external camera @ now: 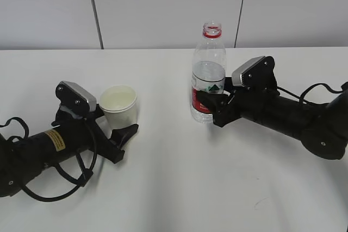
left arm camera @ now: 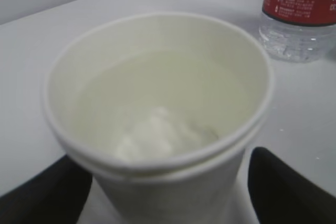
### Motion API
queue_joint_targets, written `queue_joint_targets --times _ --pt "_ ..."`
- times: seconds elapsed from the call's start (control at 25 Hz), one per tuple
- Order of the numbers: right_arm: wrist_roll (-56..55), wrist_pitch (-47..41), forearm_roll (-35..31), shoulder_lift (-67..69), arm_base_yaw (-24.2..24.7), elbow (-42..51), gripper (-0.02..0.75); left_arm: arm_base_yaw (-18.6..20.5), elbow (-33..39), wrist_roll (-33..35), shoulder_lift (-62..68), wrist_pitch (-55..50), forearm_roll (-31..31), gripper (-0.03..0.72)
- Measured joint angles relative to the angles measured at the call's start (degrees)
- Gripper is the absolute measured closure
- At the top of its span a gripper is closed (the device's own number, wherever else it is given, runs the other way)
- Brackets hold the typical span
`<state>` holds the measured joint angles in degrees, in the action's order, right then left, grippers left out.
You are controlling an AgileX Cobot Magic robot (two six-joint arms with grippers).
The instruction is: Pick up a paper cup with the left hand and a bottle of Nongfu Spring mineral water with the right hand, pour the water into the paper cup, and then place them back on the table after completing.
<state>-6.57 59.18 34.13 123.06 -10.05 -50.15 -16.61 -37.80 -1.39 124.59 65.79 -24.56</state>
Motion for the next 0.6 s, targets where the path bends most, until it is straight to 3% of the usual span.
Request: queue_joint_targets --times 0.24,0.6 --pt "0.2 -0.2 -1.1 0.0 0.0 0.0 0.155 0.1 0.0 0.0 0.0 0.0 0.0 0.112" --pt "0.2 -0.3 -1.5 -0.7 0.0 0.6 0.142 1.5 0.5 0.0 -0.6 -0.2 -0.6 0.107"
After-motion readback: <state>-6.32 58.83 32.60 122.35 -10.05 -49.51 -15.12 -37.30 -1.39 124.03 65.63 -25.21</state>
